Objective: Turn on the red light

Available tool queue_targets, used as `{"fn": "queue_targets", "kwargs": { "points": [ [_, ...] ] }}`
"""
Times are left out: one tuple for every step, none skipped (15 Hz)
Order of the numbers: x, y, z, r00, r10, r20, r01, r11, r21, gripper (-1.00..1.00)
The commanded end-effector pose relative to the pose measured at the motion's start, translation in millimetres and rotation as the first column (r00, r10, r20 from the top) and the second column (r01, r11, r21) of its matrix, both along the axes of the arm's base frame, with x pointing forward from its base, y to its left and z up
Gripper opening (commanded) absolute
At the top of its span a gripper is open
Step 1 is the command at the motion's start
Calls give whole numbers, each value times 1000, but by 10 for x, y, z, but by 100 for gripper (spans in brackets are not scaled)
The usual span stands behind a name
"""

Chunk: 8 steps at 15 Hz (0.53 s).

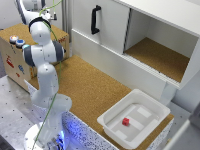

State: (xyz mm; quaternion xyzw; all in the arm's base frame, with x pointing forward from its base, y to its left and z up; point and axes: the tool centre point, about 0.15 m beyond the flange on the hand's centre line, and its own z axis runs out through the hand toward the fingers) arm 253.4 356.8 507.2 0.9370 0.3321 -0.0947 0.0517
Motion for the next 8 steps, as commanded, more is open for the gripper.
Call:
{"fn": "queue_targets", "kwargs": {
  "points": [
    [-132, -924, -444, 969, -243, -31, 245, 952, 183, 100],
    [-147, -958, -490, 958, -285, -18, 283, 937, 207, 100],
    [-152, -966, -509, 951, -308, -13, 304, 929, 211, 100],
    [-152, -966, -509, 951, -308, -13, 304, 929, 211, 100],
    [-152, -966, -509, 951, -308, -13, 304, 929, 211, 100],
    [-152, -966, -509, 951, -308, -13, 304, 929, 211, 100],
    [-152, -966, -509, 951, -308, -13, 304, 929, 211, 100],
    [-152, -966, -509, 951, -308, -13, 304, 929, 211, 100]
  ]
}}
